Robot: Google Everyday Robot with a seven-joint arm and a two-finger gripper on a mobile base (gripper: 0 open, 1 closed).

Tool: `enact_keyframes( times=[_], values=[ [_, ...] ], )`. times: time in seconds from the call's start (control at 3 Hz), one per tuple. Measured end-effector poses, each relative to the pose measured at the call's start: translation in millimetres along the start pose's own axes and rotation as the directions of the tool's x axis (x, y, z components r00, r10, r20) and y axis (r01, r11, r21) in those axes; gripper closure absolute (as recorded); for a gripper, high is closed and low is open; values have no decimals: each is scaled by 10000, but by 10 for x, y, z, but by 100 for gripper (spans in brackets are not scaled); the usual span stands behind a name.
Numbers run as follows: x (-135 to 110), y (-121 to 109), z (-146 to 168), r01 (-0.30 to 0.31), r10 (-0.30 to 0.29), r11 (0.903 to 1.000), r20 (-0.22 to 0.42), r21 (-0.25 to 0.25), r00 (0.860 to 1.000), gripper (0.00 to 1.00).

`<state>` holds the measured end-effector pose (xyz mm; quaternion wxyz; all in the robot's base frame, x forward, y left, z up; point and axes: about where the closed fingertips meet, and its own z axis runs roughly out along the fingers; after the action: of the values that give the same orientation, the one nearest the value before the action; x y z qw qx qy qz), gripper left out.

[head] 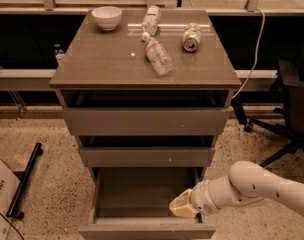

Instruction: Close bottom drawer

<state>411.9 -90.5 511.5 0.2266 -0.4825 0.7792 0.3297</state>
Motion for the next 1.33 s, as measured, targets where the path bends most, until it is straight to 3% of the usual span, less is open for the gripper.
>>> enact_keyframes(
  times=[0.67, 1.33],
  values=[
    [211, -101, 376, -447, 507, 9962, 807, -743, 9955, 100],
    [417, -176, 664, -946, 1048, 9907, 1044, -975, 9890, 100]
  ],
)
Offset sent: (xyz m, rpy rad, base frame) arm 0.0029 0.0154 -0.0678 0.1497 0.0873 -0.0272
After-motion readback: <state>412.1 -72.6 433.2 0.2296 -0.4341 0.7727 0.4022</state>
